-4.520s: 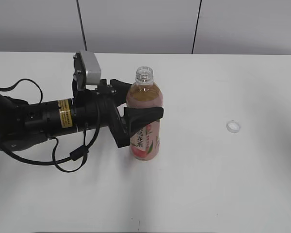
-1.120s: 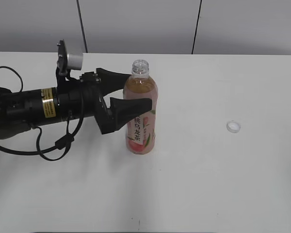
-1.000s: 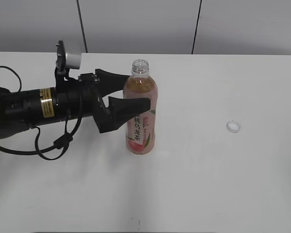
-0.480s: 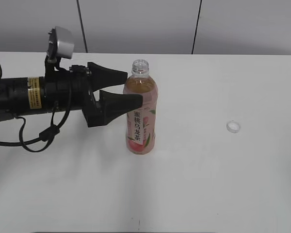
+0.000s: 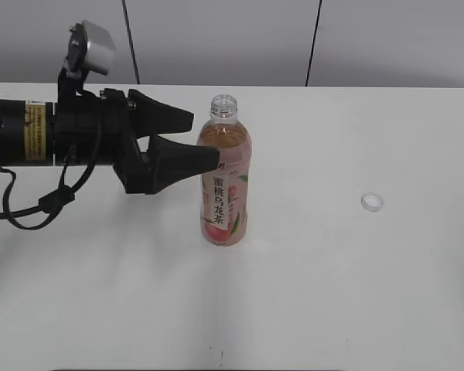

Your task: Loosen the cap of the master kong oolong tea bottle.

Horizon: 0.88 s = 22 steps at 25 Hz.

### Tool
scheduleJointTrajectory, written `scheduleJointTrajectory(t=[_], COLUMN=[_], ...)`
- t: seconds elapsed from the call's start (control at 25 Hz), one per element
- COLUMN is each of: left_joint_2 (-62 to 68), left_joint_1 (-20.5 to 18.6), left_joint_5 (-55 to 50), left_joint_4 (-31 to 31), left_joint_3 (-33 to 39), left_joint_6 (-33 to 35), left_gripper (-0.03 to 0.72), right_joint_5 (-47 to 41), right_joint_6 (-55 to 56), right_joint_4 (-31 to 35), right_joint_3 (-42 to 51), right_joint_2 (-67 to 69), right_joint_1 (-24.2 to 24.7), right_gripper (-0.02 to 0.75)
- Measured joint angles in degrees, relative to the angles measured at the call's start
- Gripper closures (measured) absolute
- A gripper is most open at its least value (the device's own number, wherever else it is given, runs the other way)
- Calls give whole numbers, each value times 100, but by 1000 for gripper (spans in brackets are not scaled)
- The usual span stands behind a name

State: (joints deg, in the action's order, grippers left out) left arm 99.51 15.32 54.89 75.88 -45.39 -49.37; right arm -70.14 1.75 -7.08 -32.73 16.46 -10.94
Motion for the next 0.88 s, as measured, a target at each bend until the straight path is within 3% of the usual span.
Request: scheduleJointTrajectory(t=[0.28, 0.88], left_joint_2=[-405, -814], left_joint_1=[0, 0], left_joint_5=[-279, -467], left_joint_4=[522, 642], left_joint_3=[1, 6], left_joint_6=[-588, -952], left_gripper=[96, 100], right_joint_5=[0, 682], right_joint_6=[-175, -438], right_joint_4=[234, 458], right_joint_3=[0, 324], right_joint_2=[-201, -282], right_joint_1=[0, 0], right_gripper=[172, 172])
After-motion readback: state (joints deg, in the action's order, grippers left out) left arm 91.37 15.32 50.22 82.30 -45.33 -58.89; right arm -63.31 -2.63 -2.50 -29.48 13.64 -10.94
